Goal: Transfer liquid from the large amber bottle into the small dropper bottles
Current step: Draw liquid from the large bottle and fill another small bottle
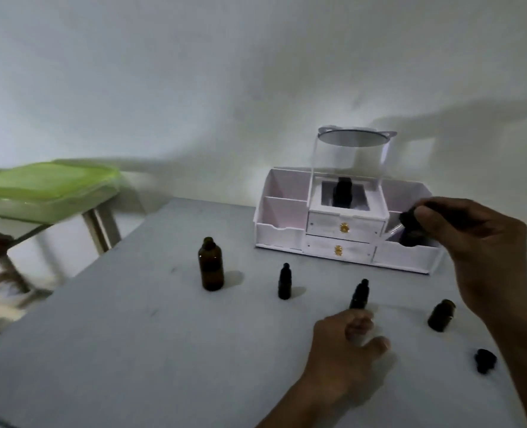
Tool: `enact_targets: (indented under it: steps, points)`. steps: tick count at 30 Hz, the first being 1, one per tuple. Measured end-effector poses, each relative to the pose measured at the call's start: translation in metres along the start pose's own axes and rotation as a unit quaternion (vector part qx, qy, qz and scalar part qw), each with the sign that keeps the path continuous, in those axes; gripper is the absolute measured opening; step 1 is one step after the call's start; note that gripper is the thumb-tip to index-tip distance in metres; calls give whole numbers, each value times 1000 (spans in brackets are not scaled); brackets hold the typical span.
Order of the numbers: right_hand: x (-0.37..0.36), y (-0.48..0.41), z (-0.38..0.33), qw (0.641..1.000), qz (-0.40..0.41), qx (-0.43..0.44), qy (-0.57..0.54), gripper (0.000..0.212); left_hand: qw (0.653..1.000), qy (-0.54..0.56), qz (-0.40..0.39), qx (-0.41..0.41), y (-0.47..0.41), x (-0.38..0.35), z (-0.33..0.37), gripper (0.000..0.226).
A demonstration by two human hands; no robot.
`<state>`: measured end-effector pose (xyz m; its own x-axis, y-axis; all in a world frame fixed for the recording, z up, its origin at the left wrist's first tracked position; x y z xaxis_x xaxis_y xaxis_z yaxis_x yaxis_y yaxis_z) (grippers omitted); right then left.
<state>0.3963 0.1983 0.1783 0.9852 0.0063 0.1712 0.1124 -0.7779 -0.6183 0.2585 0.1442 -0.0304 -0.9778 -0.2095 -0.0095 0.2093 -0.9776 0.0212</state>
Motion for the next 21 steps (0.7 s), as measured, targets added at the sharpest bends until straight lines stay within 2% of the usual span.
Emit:
enact_targets:
  steps: [5,11,16,21]
  points:
    - [-91,3,-17,998,-52,-6,-42,18,993,-9,115,4,23,123,-2,33]
    - [-190,5,-25,990,-112,-24,-81,13,964,-41,262,-37,42,258,13,36]
    - [-235,1,-30,990,-119,-25,-76,14,946,-75,310,-49,34,306,18,61]
    - [-255,-7,-21,988,-119,-50,-81,11,945,-86,311,-53,18,314,17,78]
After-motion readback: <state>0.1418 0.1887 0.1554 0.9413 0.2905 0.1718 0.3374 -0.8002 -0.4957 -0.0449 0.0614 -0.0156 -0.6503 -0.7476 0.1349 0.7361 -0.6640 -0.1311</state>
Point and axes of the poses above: each hand's wrist, its own y-axis away from the middle knuckle, its own x-axis out of the back of the hand, z = x × y, the point moved 10 cm from there along -y, towards the middle knuckle, and after that the axes turned 8 degrees about y, right-handed, at the moved point
